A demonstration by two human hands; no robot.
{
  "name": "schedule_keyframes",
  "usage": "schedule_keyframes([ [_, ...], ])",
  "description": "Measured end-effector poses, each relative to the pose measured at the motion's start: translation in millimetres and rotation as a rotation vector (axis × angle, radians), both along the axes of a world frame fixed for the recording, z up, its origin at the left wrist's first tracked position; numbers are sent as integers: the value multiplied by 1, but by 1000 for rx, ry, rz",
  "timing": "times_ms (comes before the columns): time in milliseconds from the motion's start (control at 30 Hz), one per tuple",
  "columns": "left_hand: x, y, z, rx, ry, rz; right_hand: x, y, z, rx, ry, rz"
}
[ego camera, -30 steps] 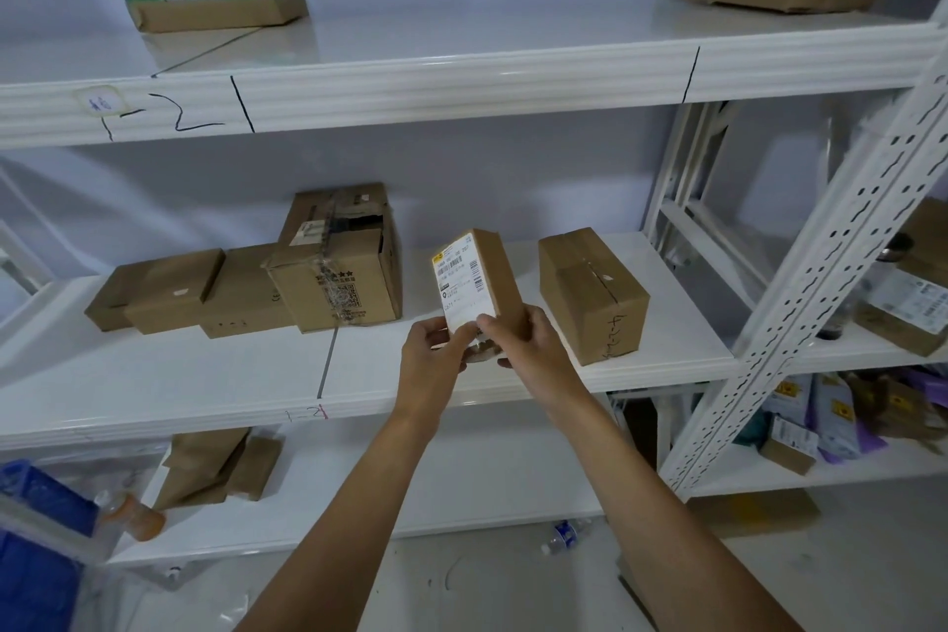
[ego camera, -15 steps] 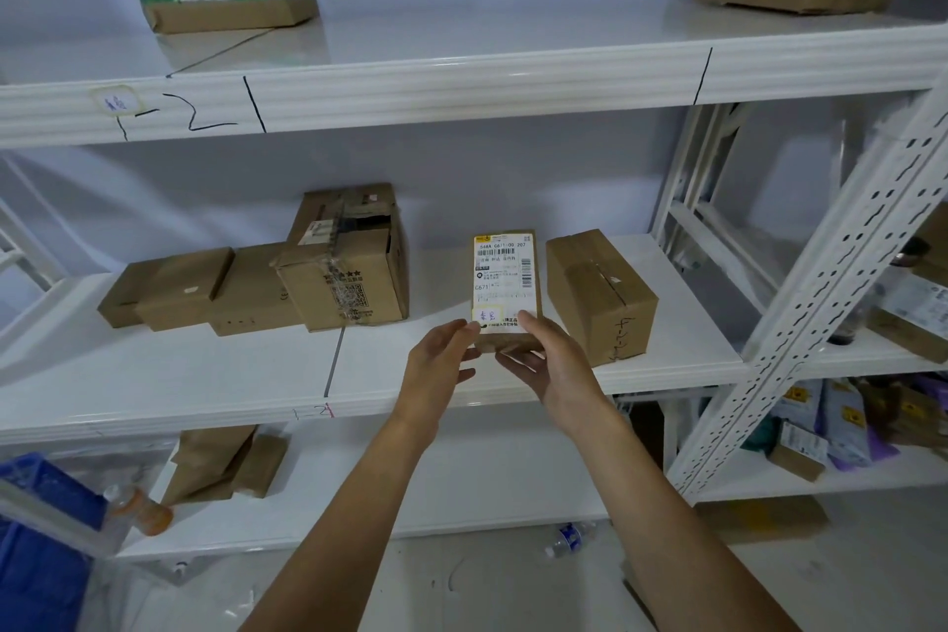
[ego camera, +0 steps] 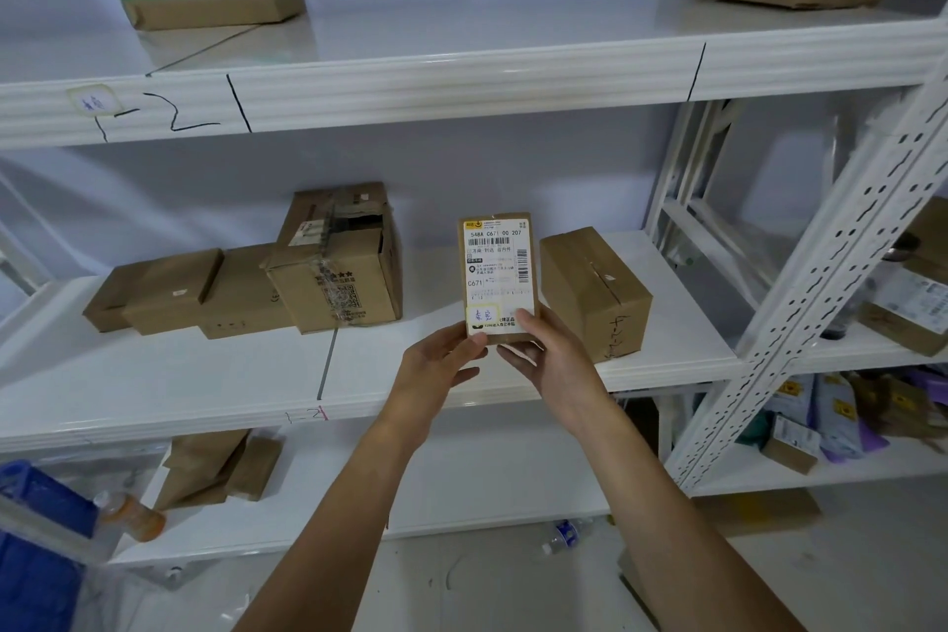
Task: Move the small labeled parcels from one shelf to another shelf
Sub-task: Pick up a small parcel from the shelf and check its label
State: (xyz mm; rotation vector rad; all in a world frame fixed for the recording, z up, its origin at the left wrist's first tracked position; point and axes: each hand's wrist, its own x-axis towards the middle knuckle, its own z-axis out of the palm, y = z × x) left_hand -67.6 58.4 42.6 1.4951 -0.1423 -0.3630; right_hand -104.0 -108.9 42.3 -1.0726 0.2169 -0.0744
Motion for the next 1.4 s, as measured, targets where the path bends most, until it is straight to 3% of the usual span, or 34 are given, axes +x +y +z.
schedule_keyframes([
  [167, 2, 4, 0, -33, 23, 5, 0, 0, 2, -117, 11, -19],
  [733, -1, 14, 3, -85, 65, 34, -3, 7, 0, -100, 28, -31],
  [1400, -35, 29, 55, -237, -116, -52, -59, 16, 54, -68, -214, -80],
])
